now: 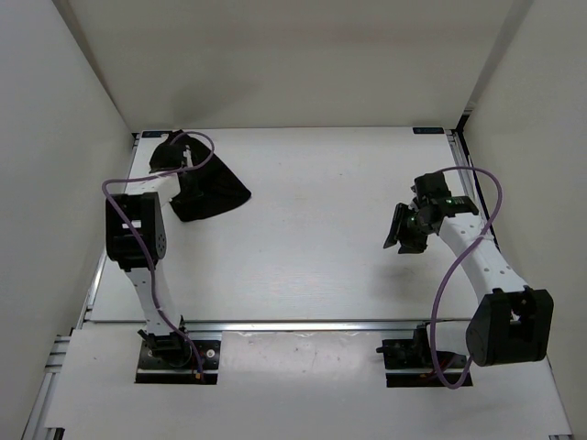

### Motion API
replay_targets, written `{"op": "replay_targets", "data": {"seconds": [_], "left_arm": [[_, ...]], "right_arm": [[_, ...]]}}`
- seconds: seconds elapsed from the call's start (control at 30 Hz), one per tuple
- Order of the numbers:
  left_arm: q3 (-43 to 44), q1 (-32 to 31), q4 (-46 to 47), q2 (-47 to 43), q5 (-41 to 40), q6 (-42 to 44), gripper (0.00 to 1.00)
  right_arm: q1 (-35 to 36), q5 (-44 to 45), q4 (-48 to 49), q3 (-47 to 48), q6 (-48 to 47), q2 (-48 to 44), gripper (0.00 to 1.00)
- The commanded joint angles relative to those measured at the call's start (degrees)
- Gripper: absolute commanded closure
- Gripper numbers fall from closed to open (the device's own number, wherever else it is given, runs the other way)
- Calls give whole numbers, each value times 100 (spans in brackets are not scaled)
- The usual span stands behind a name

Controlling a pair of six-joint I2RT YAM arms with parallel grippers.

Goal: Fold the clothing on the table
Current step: Move the skirt to the center of the board

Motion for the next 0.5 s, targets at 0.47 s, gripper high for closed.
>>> {"op": "replay_targets", "data": {"seconds": [0.47], "left_arm": [[-1524, -2436, -323, -3788, 2254, -1630, 75]], "right_arm": [[143, -547, 667, -42, -134, 169, 51]]}}
